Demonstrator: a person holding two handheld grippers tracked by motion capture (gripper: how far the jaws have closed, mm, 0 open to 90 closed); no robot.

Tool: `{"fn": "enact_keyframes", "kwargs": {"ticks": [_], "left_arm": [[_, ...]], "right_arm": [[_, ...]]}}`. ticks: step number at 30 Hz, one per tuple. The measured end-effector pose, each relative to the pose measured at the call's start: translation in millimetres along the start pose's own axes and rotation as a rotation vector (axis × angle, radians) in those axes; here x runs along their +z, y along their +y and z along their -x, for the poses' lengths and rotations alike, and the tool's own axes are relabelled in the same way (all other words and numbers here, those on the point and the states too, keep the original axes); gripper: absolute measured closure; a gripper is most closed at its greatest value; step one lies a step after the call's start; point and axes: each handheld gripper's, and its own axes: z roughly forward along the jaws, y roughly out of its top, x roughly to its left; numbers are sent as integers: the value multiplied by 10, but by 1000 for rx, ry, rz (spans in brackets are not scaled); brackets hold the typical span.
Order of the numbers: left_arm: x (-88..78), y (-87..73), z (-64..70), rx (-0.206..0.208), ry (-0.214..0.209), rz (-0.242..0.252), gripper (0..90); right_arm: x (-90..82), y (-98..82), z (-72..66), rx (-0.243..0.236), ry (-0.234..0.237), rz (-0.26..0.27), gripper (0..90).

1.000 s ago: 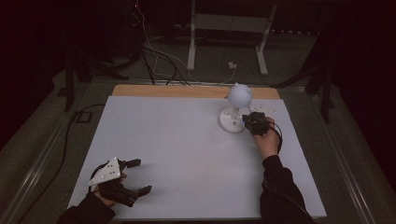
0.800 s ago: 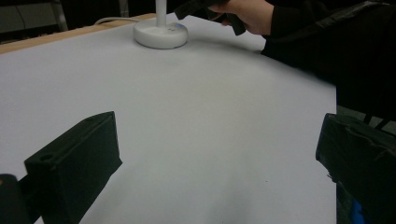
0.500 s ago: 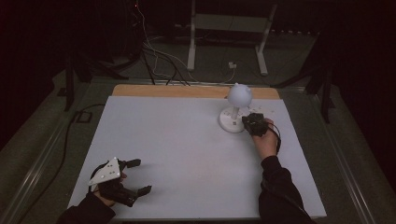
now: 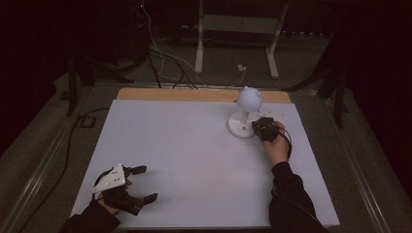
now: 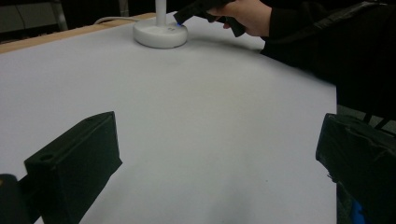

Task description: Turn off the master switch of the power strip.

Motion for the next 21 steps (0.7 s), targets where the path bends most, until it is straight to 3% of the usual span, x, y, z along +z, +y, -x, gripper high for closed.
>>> {"fn": "enact_keyframes", "kwargs": {"ticks": [6, 21], "left_arm": [[2, -1, 0, 0, 0, -1, 3], [4, -1, 3, 1, 0, -2, 3]], "right_arm": [[14, -18, -41, -32, -17, 0, 900], [29, -38, -40, -40, -35, 20, 900]]}}
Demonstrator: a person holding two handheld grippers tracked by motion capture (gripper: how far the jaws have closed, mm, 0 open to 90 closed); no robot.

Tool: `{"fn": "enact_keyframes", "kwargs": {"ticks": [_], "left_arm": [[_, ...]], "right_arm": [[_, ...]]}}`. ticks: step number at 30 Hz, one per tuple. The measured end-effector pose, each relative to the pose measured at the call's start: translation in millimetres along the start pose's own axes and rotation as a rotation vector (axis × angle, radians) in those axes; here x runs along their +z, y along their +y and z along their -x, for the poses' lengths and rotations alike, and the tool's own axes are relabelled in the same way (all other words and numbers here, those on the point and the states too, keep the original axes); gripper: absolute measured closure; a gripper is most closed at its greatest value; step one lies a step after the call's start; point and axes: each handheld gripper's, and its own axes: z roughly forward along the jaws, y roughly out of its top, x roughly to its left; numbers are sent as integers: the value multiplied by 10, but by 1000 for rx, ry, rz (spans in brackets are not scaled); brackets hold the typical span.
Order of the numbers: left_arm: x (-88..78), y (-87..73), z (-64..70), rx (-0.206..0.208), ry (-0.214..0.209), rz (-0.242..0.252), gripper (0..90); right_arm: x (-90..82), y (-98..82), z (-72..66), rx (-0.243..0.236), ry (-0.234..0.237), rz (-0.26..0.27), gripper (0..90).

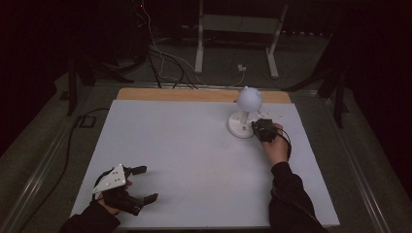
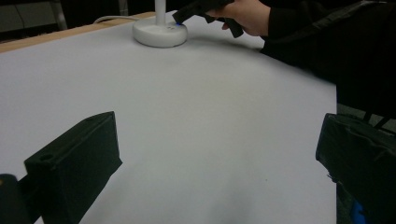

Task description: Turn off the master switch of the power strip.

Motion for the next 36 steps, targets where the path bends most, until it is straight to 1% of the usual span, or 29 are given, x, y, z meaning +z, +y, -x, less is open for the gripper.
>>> {"fn": "enact_keyframes", "kwargs": {"ticks": [3, 8, 11, 13, 15, 17, 20, 22, 27, 28, 31, 33, 36], "left_arm": [[-1, 1, 2, 1, 0, -1, 3], [0, 1, 5, 1, -1, -2, 3], [1, 1, 4, 1, 0, -3, 3], [1, 1, 4, 1, 0, -1, 3], [3, 1, 5, 1, -1, -1, 3], [4, 1, 6, 2, -1, -2, 3], [3, 2, 5, 1, 0, -2, 3], [4, 2, 5, 1, 0, -2, 3], [5, 1, 5, 3, 0, -2, 3], [4, 1, 5, 1, 0, -1, 3], [3, 0, 5, 2, -2, -1, 3], [3, 1, 5, 3, -1, -1, 3], [4, 1, 6, 2, 0, 0, 3]], "right_arm": [[1, 2, 3, -4, 3, -1, 900], [3, 25, 0, -28, 3, -18, 900], [1, 14, 9, -36, 11, -11, 900], [-3, 14, 11, -36, 14, -14, 900], [-11, 26, 30, -9, 26, -28, 900], [-17, 19, 20, -31, 23, -26, 900], [-16, 14, 11, -40, 16, -21, 900], [-13, 18, 11, -33, 16, -23, 900], [5, 49, -11, -36, -1, -40, 900], [7, 50, 2, -21, 7, -44, 900], [11, 35, -3, -29, 3, -40, 900], [10, 17, -3, -19, 2, -26, 900], [11, 25, -11, -25, -3, -31, 900]]}}
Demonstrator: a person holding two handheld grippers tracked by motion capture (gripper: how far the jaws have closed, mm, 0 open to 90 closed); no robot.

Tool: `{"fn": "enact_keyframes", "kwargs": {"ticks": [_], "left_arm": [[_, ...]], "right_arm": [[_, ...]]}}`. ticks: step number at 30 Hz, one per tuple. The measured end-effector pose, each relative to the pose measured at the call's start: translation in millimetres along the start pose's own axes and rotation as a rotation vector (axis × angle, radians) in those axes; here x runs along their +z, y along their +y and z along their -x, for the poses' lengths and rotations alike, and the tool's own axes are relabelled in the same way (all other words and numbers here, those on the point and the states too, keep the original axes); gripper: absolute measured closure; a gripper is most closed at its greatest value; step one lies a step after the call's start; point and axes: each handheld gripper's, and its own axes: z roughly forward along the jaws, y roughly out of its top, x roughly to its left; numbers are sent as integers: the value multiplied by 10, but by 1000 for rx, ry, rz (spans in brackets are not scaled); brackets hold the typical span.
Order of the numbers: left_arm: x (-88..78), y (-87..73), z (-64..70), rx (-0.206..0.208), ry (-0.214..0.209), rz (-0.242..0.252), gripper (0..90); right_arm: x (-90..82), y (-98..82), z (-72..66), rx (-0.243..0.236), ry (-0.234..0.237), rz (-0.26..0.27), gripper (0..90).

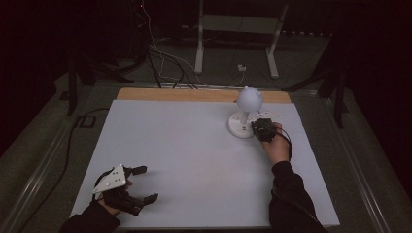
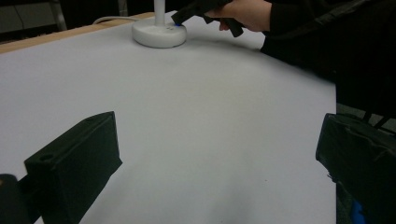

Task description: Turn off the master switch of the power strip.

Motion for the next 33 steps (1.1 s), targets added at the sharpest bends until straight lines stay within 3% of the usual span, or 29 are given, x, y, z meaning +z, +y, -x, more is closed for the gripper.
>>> {"fn": "enact_keyframes", "kwargs": {"ticks": [19, 21, 22, 24, 33], "left_arm": [[-9, 2, -13, -6, 3, 7, 3], [-14, 0, -16, -7, 5, 7, 3], [-13, -1, -20, -9, 6, 7, 3], [-9, 0, -23, -8, 5, 5, 3], [-9, 1, -18, -7, 4, 6, 3]], "right_arm": [[10, -47, 5, 22, 1, 50, 900], [-22, -22, 22, 32, 29, 54, 849], [-32, -18, 24, 24, 20, 56, 843], [-92, 12, 53, 54, 20, 93, 817], [-174, 77, 96, 56, 10, 100, 796]]}}
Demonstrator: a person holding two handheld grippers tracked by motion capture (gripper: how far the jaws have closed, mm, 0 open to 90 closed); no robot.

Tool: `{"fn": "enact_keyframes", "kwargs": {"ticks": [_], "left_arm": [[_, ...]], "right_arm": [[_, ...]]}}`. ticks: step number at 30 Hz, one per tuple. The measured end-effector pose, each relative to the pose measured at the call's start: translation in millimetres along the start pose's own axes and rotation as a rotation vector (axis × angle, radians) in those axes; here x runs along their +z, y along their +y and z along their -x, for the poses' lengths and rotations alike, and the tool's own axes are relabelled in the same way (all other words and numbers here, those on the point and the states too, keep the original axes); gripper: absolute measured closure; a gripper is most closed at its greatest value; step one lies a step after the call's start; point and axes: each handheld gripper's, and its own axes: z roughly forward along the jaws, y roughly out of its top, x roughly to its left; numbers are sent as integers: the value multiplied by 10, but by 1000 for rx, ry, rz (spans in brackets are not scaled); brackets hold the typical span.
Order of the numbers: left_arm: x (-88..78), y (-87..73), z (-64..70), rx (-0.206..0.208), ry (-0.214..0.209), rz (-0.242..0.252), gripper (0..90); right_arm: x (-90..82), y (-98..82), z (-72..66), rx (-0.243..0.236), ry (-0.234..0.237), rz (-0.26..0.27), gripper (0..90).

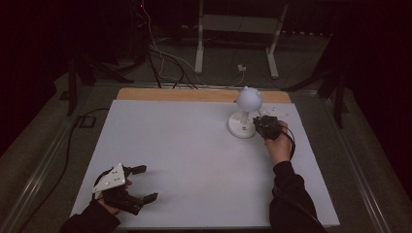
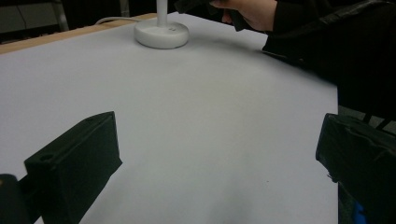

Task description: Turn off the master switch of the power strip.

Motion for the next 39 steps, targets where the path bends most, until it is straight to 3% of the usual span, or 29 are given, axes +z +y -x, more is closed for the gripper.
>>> {"fn": "enact_keyframes", "kwargs": {"ticks": [4, 13, 18, 19, 21, 22, 27, 29, 31, 39], "left_arm": [[3, 0, 1, 2, -2, -2, 3], [2, 1, 2, 2, -1, -1, 3], [1, 1, 2, 2, -1, 0, 3], [1, 1, 2, 1, -1, -1, 3], [2, 2, 2, 2, -1, -1, 3], [2, 2, 2, 2, -1, -1, 3], [2, 2, 3, 1, -1, 0, 3], [3, 2, 3, 2, -1, 0, 3], [3, 2, 4, 2, -2, 0, 3], [5, 1, 6, 3, -4, -3, 3]], "right_arm": [[-40, 24, -2, 8, 14, 11, 734], [-111, 70, -7, 3, 33, 45, 357], [-140, 69, -15, 9, 80, 60, 142], [-145, 68, -16, 16, 106, 54, 122], [-147, 64, -19, 24, 151, 54, 0], [-153, 65, -20, 43, 181, 37, 0], [-206, 65, -12, 90, 247, 50, 0], [-227, 70, -11, 83, 250, 62, 0], [-240, 77, -5, 107, 291, 42, 0], [-365, 94, -23, 95, 305, 30, 0]]}}
